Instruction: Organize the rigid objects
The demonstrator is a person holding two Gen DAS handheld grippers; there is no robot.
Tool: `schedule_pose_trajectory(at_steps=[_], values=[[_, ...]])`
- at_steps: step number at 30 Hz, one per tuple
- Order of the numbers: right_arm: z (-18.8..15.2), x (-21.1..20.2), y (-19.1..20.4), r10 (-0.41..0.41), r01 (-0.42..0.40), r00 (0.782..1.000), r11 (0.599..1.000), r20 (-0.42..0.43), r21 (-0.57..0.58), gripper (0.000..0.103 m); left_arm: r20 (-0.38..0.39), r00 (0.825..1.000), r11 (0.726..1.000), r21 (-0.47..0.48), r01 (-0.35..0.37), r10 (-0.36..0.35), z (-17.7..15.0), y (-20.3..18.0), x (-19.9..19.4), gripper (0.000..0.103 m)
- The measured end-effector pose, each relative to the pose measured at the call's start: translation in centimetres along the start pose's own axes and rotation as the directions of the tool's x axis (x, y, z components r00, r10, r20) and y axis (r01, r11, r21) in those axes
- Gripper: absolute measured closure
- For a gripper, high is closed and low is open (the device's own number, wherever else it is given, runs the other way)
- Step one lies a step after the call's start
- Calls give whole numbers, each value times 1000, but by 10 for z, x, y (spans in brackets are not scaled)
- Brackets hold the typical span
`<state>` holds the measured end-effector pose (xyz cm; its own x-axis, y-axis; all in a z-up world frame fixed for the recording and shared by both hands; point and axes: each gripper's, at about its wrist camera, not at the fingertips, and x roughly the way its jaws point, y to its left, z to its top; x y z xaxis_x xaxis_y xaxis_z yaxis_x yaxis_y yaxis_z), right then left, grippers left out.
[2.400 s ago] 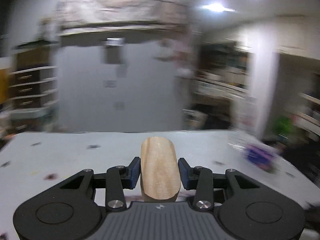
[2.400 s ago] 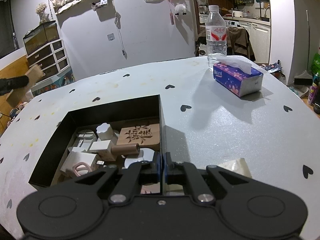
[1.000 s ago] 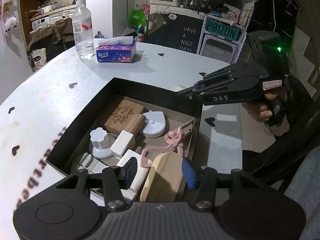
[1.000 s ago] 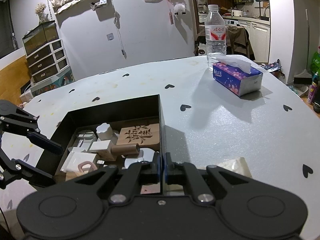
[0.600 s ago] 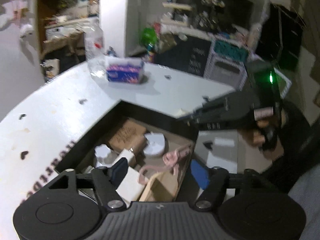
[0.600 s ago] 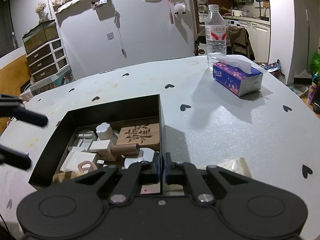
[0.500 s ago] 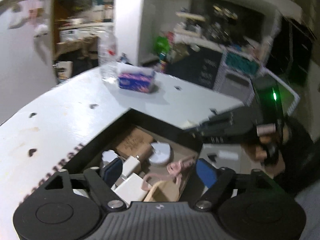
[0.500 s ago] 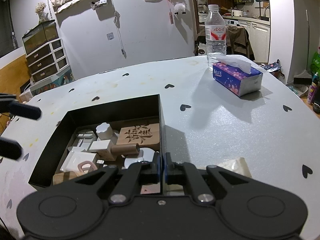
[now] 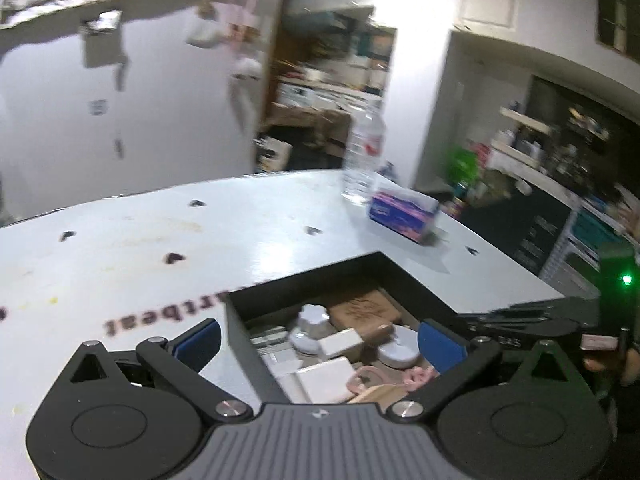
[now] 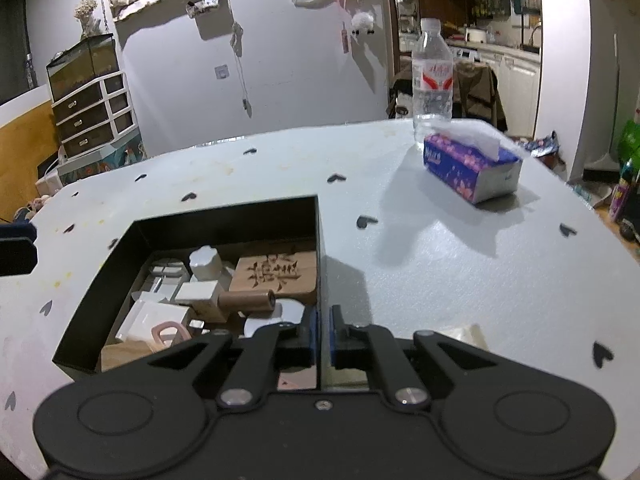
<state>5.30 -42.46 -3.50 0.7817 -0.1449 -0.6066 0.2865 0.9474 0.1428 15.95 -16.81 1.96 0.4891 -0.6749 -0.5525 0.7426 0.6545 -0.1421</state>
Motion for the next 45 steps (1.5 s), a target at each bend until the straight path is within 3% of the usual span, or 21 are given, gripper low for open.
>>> schedule_pose_trajectory(at_steps=[6,14,20,26,33,45], values=[[7,-37,0,-9,11,994,1000,112,-21,83,79,994,995,-56,-77,81,-9,-8,-21,0],[-8,-89,4,26,-18,973,999,229,-39,52,174,964,978,-103,-183,199,-26,-30,-53,0],[-33,-113,13,15,-2,959,999,281,-49,26,194,940,959,-94,-266,279,-48,-49,-72,0],[-53,-133,21,10,10,947,998,320,-62,8,203,922,944,-111,-312,329,-74,-62,-87,0],[-70,-150,29,-7,40,941,995,337,-92,1,236,886,917,-134,-376,398,-96,-74,-108,0],[-89,-163,31,-40,65,941,996,335,-61,0,232,867,897,-112,-427,441,-115,-95,-118,0]])
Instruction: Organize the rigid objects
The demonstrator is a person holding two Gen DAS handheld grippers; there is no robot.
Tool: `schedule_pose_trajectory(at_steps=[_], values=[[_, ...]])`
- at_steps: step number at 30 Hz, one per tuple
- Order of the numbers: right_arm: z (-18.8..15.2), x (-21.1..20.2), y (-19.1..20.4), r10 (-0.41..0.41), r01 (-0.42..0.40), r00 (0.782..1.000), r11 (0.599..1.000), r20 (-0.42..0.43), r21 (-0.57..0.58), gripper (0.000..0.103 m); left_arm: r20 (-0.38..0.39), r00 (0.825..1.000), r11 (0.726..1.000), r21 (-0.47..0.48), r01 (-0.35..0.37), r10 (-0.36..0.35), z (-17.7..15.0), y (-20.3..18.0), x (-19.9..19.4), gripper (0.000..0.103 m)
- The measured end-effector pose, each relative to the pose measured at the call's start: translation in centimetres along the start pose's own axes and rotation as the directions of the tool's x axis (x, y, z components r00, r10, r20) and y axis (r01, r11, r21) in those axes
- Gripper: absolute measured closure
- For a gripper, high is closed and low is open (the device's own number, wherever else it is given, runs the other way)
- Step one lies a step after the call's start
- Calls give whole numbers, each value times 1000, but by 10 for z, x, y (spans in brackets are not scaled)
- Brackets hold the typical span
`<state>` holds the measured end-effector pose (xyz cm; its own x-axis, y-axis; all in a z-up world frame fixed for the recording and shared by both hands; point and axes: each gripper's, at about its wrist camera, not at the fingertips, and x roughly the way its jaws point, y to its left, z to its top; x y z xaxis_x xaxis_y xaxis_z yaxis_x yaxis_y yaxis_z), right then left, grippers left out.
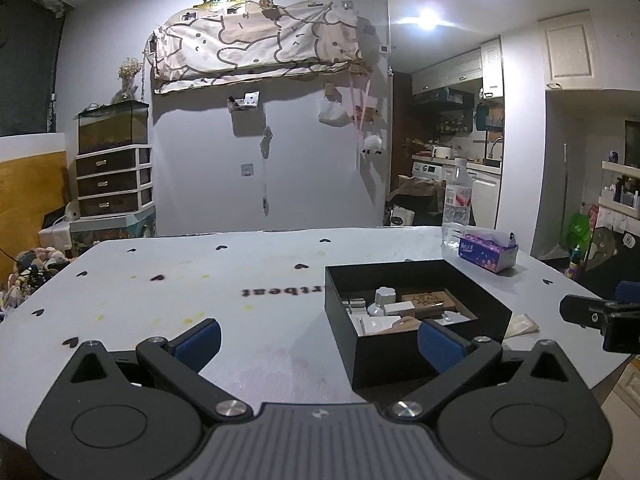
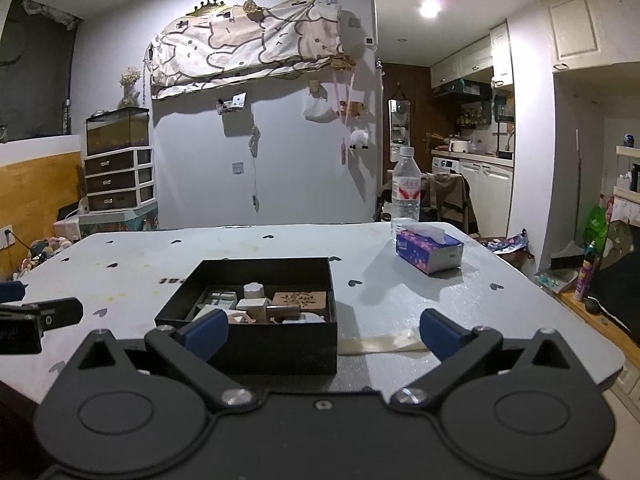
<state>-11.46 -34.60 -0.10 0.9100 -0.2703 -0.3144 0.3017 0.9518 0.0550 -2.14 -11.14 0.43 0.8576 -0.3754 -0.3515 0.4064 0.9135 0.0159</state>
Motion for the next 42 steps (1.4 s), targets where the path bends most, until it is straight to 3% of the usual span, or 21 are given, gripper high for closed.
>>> schedule_pose_trajectory(at_steps=[42], values=[[-3,-4,7,-12,12,1000,1000,-10,-8,0,-23,999,999,-28,-31,30,-9,3,-4,0]])
